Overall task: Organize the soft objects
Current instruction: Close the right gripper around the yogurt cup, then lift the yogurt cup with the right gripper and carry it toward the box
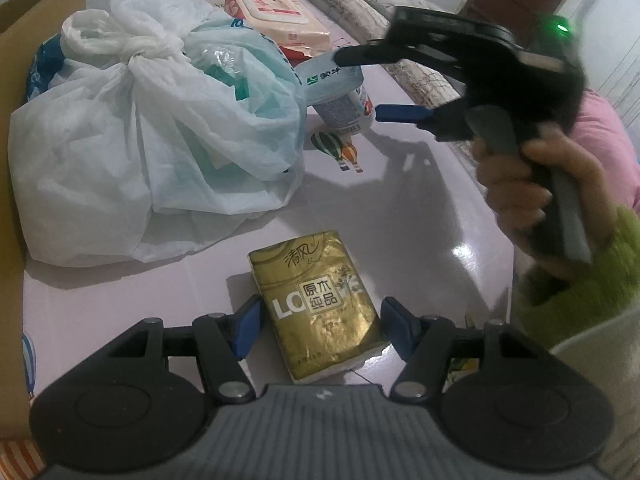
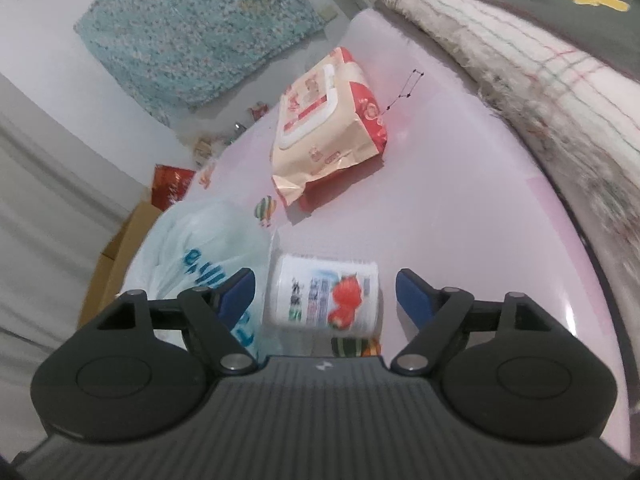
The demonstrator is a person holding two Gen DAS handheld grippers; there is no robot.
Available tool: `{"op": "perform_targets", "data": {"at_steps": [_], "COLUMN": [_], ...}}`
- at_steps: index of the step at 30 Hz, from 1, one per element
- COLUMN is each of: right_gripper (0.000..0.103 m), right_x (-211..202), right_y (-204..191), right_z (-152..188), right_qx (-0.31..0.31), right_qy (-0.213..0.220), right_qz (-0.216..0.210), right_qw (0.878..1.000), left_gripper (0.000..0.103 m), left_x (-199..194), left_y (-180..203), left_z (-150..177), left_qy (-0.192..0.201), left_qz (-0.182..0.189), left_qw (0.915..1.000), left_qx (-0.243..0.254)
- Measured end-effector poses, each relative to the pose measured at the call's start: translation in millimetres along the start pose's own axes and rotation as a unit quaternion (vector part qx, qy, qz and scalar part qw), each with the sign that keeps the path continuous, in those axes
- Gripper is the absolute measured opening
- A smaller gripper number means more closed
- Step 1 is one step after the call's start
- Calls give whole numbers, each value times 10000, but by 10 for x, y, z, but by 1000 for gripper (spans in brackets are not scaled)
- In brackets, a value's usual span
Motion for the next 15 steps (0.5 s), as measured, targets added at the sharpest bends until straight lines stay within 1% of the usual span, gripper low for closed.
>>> {"op": "perform_targets", "data": {"at_steps": [3, 5, 6, 7, 8, 10, 15], "right_gripper": [78, 78, 76, 65, 60, 59, 59], "right_x": [169, 219, 232, 240, 249, 256, 171], "right_y": [-6, -23, -21, -17, -1, 48, 138], "right_z": [-16, -23, -30, -33, -31, -16, 63], "right_qx": [-33, -49, -13, 22, 90, 371, 694], "right_qy": [-237, -250, -253, -256, -283, -363, -343], "right_qz": [177, 100, 91, 73, 71, -137, -278], "right_qw": [9996, 9996, 9996, 9996, 9995, 9986, 9966], "left_gripper": [65, 65, 65, 65, 65, 65, 65], "left_x": [-10, -15, -19, -24, -29, -34, -32], "left_y": [-7, -24, -25, -32, -40, -46, -61], "left_z": [-1, -4, -4, -3, -1, 3, 4], "left_qy": [2, 0, 0, 1, 3, 6, 20], "left_qz": [14, 33, 41, 50, 57, 59, 54], "left_qw": [10000, 10000, 10000, 10000, 10000, 10000, 10000], "left_qx": [-7, -23, -31, -38, -47, -53, -51]}}
Point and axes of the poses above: each gripper's, at about its wrist camera, not at the fingertips, and x roughly the way its jaws point, y to its right, z to its underside, the point moved 4 cm from there along x, roughly the way its jaws point, and after that the axes turned 2 degrees about z, right-handed, at the moved point
